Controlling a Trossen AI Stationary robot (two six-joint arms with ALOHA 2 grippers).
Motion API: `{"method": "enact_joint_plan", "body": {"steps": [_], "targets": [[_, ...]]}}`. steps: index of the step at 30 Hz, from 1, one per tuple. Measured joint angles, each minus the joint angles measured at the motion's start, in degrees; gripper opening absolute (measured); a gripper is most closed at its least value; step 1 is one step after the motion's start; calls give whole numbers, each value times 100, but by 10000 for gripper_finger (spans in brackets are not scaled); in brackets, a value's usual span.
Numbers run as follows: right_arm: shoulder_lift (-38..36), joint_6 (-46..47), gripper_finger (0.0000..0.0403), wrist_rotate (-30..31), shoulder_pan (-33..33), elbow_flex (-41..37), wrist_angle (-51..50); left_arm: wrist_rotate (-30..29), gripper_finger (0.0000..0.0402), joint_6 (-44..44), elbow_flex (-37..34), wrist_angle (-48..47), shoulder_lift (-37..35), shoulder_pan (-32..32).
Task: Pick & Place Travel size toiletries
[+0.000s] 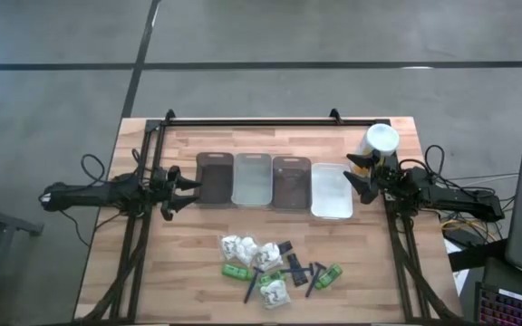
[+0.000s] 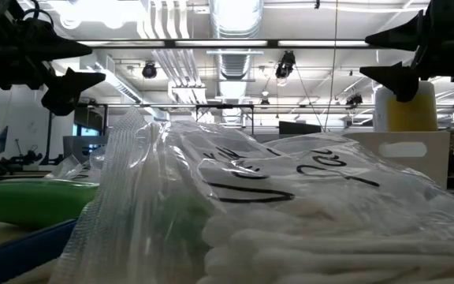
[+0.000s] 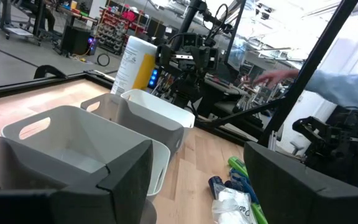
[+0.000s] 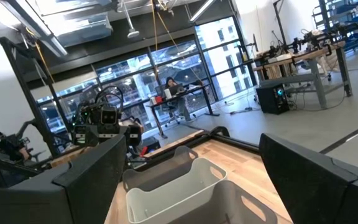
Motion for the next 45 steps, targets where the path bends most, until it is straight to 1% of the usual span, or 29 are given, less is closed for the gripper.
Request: {"method": "enact_joint_plan", "body": {"steps": [32, 38, 45], "targets": [[2, -1, 363, 0, 0, -1, 0, 0, 257, 0, 0, -1, 0, 2], [-4, -582, 364, 2, 0, -2, 35, -3, 257, 1, 0, 24, -1, -2], [-2, -599, 364, 2, 2, -2, 52, -53, 257, 1, 0, 68, -1, 0]]}}
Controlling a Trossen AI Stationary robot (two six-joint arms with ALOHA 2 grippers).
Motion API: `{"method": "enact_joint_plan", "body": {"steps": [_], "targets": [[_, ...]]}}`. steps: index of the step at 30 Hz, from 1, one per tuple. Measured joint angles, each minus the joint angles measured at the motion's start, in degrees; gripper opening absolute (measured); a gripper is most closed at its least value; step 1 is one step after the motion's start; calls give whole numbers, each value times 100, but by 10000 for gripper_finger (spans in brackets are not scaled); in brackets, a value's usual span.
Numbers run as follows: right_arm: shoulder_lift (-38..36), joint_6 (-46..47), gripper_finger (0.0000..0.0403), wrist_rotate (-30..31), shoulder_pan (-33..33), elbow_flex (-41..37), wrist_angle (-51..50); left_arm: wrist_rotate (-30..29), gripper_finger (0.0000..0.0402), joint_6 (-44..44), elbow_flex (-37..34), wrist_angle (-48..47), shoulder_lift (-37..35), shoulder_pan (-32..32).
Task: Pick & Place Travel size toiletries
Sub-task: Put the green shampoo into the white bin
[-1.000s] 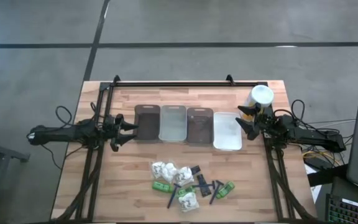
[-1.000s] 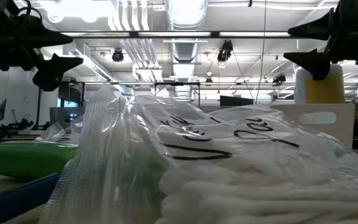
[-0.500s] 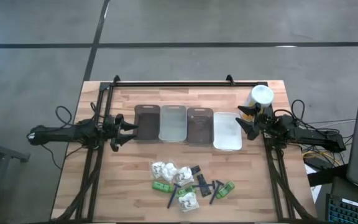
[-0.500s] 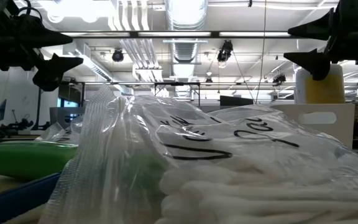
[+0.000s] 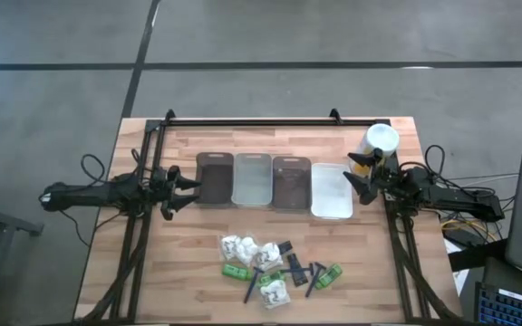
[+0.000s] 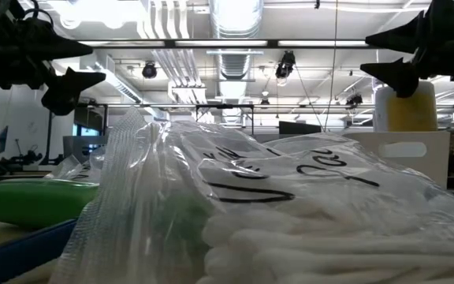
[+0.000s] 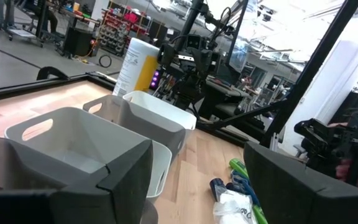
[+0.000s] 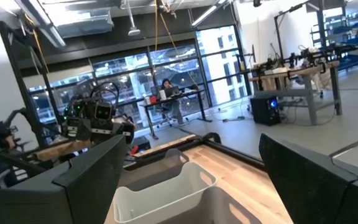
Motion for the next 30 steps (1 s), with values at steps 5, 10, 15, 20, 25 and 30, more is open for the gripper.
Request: {"method": "enact_joint_plan", "body": {"steps": [5, 10, 15, 20, 25, 30], "targets": [[-7, 570, 363, -22, 2, 0, 199, 0, 257, 0, 0, 38, 0, 0], [46, 3418, 363, 6, 18, 2, 481, 2, 257, -1, 0, 35, 1, 0], [436, 4862, 364, -297, 277, 2, 719, 4, 257, 0, 0, 39, 0, 0], [1227, 4969, 364, -504, 889, 0, 1843, 3, 257, 0, 0, 37, 1, 0], [2103, 4905, 364, -2, 1579, 0, 2848, 7, 257, -1, 0, 10, 1, 0], [2849, 4681, 363, 925, 2040, 0, 3639, 7, 257, -2, 0, 4, 0, 4]]}}
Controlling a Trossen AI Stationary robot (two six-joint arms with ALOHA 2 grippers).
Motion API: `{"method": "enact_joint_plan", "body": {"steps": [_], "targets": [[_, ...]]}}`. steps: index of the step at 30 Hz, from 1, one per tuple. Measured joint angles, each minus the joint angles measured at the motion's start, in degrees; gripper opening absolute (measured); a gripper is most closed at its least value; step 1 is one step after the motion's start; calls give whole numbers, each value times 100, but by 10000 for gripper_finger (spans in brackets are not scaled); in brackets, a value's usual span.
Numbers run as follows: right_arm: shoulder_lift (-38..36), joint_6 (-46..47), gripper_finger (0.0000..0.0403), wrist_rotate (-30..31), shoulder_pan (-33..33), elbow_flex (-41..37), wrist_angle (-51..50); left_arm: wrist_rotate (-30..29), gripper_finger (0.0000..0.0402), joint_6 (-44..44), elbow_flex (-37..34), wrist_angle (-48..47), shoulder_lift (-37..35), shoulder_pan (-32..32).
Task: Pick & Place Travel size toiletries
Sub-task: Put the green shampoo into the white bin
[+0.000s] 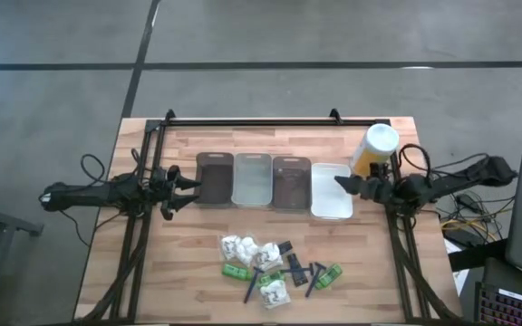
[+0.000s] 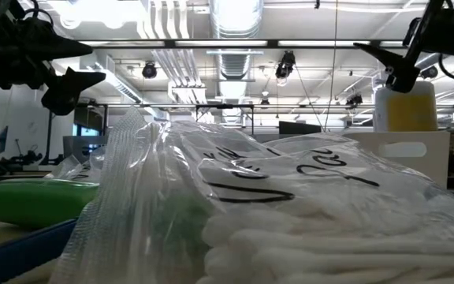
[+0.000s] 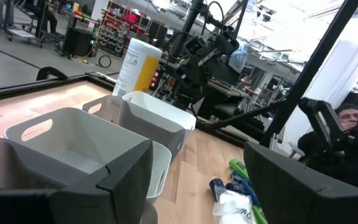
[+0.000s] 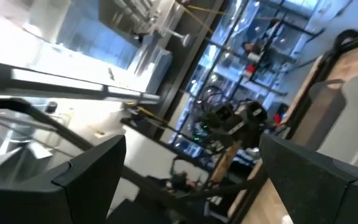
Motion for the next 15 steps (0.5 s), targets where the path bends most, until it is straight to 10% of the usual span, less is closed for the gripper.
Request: {"method": "enact_joint_plan", "body": {"steps": [15], "targets": [[1851, -363, 363, -407, 462, 1728, -465, 6, 257, 1, 0, 1, 0, -2]]}}
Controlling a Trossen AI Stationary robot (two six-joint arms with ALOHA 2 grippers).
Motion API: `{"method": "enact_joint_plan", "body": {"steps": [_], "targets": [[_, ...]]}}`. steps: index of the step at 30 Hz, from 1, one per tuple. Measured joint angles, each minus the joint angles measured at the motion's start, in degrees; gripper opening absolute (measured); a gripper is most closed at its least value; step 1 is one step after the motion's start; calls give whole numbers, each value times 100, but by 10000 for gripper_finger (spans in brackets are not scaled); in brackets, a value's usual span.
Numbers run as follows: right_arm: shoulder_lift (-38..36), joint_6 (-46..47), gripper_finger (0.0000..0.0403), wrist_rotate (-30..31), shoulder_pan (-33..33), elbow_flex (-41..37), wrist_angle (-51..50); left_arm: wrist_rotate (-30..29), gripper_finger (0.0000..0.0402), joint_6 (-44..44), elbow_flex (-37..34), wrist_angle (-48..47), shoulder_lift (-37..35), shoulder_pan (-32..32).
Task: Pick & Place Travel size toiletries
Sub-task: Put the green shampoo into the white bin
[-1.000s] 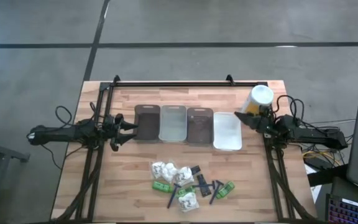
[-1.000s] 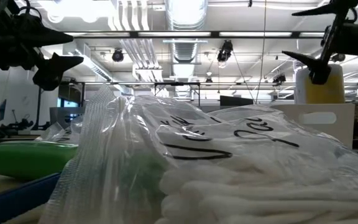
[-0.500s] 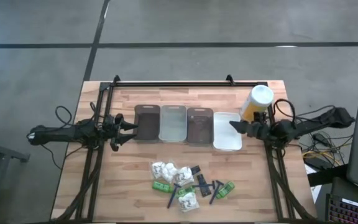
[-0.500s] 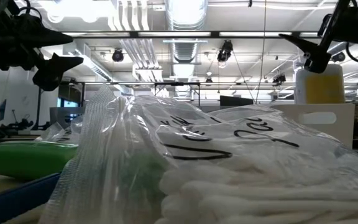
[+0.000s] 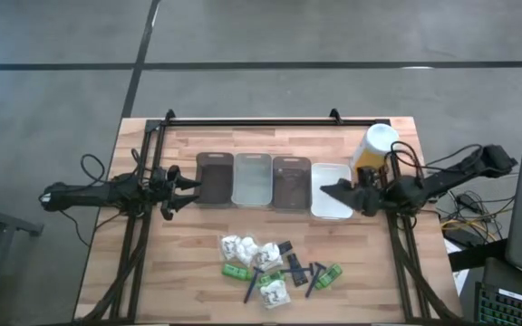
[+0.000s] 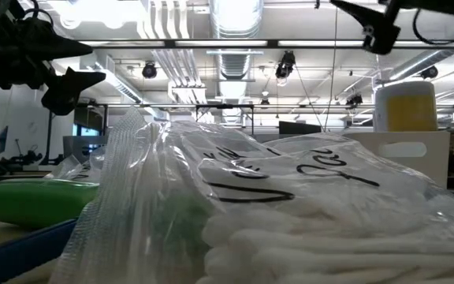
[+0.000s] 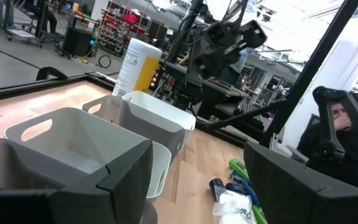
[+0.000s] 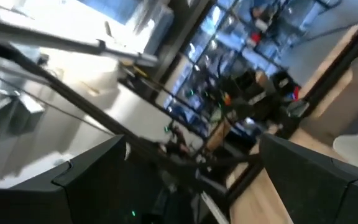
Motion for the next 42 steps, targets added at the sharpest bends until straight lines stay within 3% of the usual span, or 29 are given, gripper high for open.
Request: {"method": "enact_joint_plan", "body": {"steps": [3, 8, 11, 14, 19, 22, 30, 36, 38, 42], "targets": [[254, 637, 360, -168, -1, 515, -1221, 1, 257, 1, 0, 0, 1, 0], [431, 1718, 345, -1126, 0, 1494, -4904, -1, 257, 0, 0, 2, 1, 0], [588, 1715, 335, -1670, 29, 2101, -6801, -1, 257, 1, 0, 2, 2, -4], [866, 1162, 329, -2387, 29, 2583, -7849, -1, 257, 1, 0, 2, 0, -3], [1580, -94, 321, -3995, 91, 2921, -8212, -1, 257, 0, 0, 0, 1, -2], [2052, -657, 315, -4516, 142, 3038, -8309, -1, 257, -1, 0, 0, 0, -2], [3260, -2700, 289, -4428, 406, 3554, -8908, -1, 257, 1, 0, 0, 0, -2], [4229, -2924, 269, -5113, 529, 3804, -9000, -3, 257, 0, 0, 1, 1, -2], [4524, -3043, 262, -4894, 625, 3969, -9077, -3, 257, 0, 0, -2, 0, -2], [4929, -3817, 253, -3624, 971, 4476, -9394, -2, 257, -1, 0, 0, 0, -2]]}}
